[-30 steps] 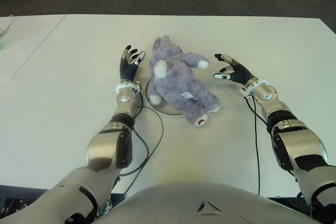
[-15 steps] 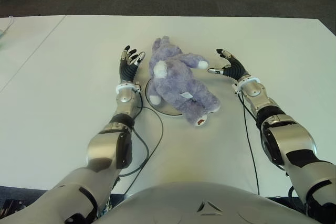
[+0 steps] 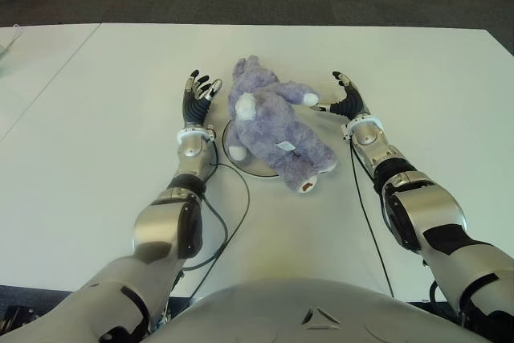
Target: Put the doll into the plate.
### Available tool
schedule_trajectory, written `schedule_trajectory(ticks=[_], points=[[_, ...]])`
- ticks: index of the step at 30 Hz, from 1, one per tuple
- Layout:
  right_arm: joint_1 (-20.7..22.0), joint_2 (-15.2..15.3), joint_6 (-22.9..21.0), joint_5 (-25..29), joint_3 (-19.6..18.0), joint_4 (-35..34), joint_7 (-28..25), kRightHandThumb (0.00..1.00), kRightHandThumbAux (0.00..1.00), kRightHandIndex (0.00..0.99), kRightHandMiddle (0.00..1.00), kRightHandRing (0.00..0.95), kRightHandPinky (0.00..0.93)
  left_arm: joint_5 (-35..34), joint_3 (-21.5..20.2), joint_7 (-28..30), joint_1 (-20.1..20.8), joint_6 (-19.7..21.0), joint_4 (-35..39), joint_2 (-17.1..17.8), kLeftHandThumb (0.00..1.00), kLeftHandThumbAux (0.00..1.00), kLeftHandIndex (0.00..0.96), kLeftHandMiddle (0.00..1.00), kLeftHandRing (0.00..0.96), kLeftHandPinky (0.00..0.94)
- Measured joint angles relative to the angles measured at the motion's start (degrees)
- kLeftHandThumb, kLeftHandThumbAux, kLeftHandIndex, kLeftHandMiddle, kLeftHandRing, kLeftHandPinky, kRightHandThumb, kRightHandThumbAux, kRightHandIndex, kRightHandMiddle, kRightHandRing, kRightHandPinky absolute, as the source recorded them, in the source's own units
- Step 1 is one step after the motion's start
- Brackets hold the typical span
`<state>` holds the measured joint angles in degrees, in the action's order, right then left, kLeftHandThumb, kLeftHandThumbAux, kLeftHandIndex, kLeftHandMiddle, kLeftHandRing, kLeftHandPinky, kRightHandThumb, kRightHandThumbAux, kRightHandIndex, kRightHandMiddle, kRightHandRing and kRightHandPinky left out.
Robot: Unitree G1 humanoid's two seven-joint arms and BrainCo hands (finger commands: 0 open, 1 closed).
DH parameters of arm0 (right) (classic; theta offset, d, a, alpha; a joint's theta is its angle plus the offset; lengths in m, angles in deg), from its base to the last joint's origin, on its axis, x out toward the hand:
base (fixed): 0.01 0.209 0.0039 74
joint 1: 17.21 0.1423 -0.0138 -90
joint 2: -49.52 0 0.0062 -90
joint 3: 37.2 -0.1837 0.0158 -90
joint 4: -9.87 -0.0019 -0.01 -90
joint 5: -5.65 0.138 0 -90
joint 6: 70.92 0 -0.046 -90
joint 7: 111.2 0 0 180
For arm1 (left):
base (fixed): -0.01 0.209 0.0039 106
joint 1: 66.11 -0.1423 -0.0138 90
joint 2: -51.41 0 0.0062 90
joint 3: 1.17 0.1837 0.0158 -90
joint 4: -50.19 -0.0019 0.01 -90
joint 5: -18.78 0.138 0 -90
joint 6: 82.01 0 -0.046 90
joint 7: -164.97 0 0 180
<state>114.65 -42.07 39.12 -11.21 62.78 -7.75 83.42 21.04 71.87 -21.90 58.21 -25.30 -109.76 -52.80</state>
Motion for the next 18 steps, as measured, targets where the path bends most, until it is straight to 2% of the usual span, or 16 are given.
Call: schedule_trajectory(ticks=[9,13,18], points=[[-0.49,-1.46,-0.25,-0.57,-0.82,-0.01,4.0,0.0,0.841,0.049,0.076,0.085,0.116,0.36,0.25,-0.6,0.0,0.01,0.0,0.0,0.0,0.554,0.115,0.2,0.2,0.193],[-0.73,-2.59,-0.19,1.83,-3.94,-0.03,3.95,0.0,0.847,0.047,0.082,0.093,0.132,0.45,0.24,-0.6,-0.02,-0.01,0.0,0.0,0.0,0.558,0.122,0.203,0.202,0.196],[-1.44,-4.61,1.12,7.67,-10.27,-0.23,2.89,0.0,0.861,0.044,0.084,0.097,0.136,0.44,0.2,-0.6,-0.09,-0.26,0.01,0.0,0.0,0.555,0.132,0.211,0.21,0.209]])
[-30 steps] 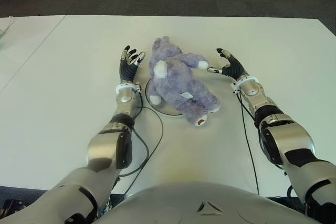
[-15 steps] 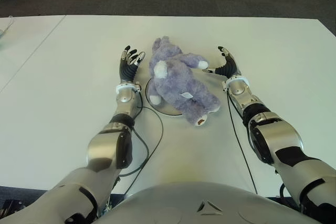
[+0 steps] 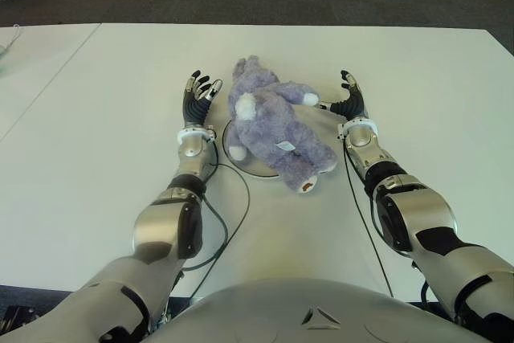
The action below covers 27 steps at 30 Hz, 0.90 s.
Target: Put the doll into the plate.
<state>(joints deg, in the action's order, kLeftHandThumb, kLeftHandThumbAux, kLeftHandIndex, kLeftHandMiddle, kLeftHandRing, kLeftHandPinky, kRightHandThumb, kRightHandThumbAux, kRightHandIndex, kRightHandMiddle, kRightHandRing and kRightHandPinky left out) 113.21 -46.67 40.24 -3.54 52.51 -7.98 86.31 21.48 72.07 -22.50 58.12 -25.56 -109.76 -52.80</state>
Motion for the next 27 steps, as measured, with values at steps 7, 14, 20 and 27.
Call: schedule_trajectory(ticks=[7,14,20,27], points=[[-2.3,-1.97,5.71,5.27,-6.73,-0.83,-5.14,0.0,0.859,0.052,0.087,0.103,0.136,0.13,0.05,0.0,-0.07,-0.07,0.02,0.04,0.0,0.565,0.124,0.192,0.192,0.181],[-3.35,-2.51,8.87,9.24,-11.86,-1.36,-12.54,0.0,0.818,0.062,0.088,0.102,0.134,0.22,0.21,0.0,-0.08,-0.1,0.07,0.06,0.0,0.574,0.133,0.203,0.205,0.199],[-3.89,-3.14,10.52,12.42,-15.58,-1.87,-18.25,0.0,0.785,0.097,0.117,0.117,0.146,0.29,0.63,0.0,-0.15,-0.1,0.07,0.18,0.0,0.579,0.126,0.203,0.203,0.184],[-4.02,-3.68,11.15,14.28,-18.65,-2.05,-22.71,0.0,0.796,0.118,0.136,0.129,0.148,0.24,1.51,0.0,-0.35,-0.52,0.07,0.43,0.0,0.583,0.122,0.206,0.21,0.201]])
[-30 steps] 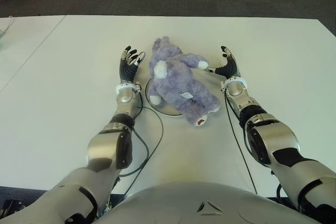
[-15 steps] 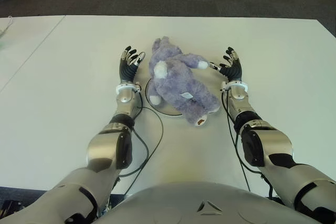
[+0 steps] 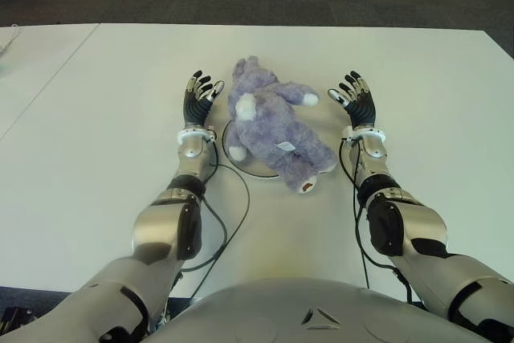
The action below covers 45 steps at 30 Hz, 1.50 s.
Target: Put the doll into the plate.
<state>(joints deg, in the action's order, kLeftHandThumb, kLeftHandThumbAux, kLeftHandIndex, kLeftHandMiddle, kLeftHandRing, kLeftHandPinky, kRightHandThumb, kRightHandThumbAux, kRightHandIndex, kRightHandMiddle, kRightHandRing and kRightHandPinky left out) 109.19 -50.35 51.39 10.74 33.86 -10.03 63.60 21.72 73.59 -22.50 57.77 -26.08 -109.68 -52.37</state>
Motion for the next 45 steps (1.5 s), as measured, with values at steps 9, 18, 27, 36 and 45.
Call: schedule_trajectory(ticks=[9,18,27,36,45], points=[[-0.02,-0.45,0.31,0.83,-2.18,-0.05,-2.1,0.0,0.832,0.129,0.155,0.148,0.173,-0.08,0.41,0.0,-0.09,-0.15,0.0,0.15,0.0,0.588,0.128,0.218,0.225,0.22],[-0.02,-0.64,0.31,0.91,-3.17,-0.17,-2.98,0.0,0.864,0.148,0.182,0.17,0.182,-0.1,0.46,0.0,-0.11,-0.15,0.0,0.17,0.0,0.601,0.14,0.226,0.228,0.203],[-0.02,-0.79,0.31,0.9,-3.85,-0.23,-3.03,0.0,0.9,0.156,0.189,0.174,0.183,-0.12,0.46,0.0,-0.11,-0.15,0.0,0.17,0.0,0.586,0.151,0.224,0.224,0.213],[-0.02,-0.86,0.31,0.89,-4.15,-0.26,-3.01,0.0,0.92,0.165,0.198,0.181,0.183,-0.11,0.51,0.0,-0.11,-0.16,0.0,0.17,0.0,0.587,0.138,0.216,0.216,0.195],[-0.02,-0.89,0.31,0.89,-4.29,-0.27,-3.0,0.0,0.917,0.173,0.208,0.188,0.193,-0.1,0.57,-0.01,-0.11,-0.16,0.0,0.17,0.0,0.581,0.135,0.198,0.202,0.195]])
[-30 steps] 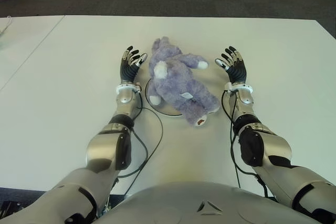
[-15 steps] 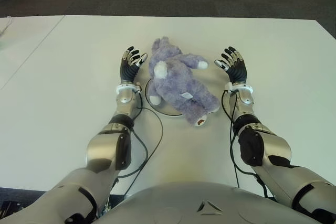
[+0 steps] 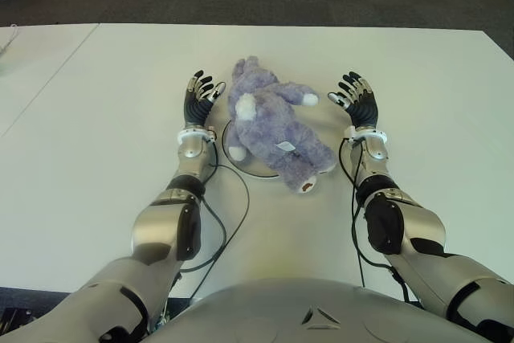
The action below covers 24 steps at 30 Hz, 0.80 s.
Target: Put the doll into the plate.
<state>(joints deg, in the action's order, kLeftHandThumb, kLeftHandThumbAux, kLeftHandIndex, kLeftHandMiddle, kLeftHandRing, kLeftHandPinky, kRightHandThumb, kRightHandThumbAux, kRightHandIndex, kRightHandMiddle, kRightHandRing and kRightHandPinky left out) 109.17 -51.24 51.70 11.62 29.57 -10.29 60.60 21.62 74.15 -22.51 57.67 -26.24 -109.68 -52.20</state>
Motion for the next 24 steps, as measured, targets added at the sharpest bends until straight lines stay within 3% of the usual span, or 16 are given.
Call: schedule_trajectory(ticks=[24], points=[[0.0,0.0,0.0,-0.13,0.03,0.0,0.15,0.0,0.913,0.166,0.198,0.179,0.185,-0.03,-0.05,0.0,0.0,-0.03,0.0,-0.02,0.0,0.578,0.143,0.211,0.214,0.218]])
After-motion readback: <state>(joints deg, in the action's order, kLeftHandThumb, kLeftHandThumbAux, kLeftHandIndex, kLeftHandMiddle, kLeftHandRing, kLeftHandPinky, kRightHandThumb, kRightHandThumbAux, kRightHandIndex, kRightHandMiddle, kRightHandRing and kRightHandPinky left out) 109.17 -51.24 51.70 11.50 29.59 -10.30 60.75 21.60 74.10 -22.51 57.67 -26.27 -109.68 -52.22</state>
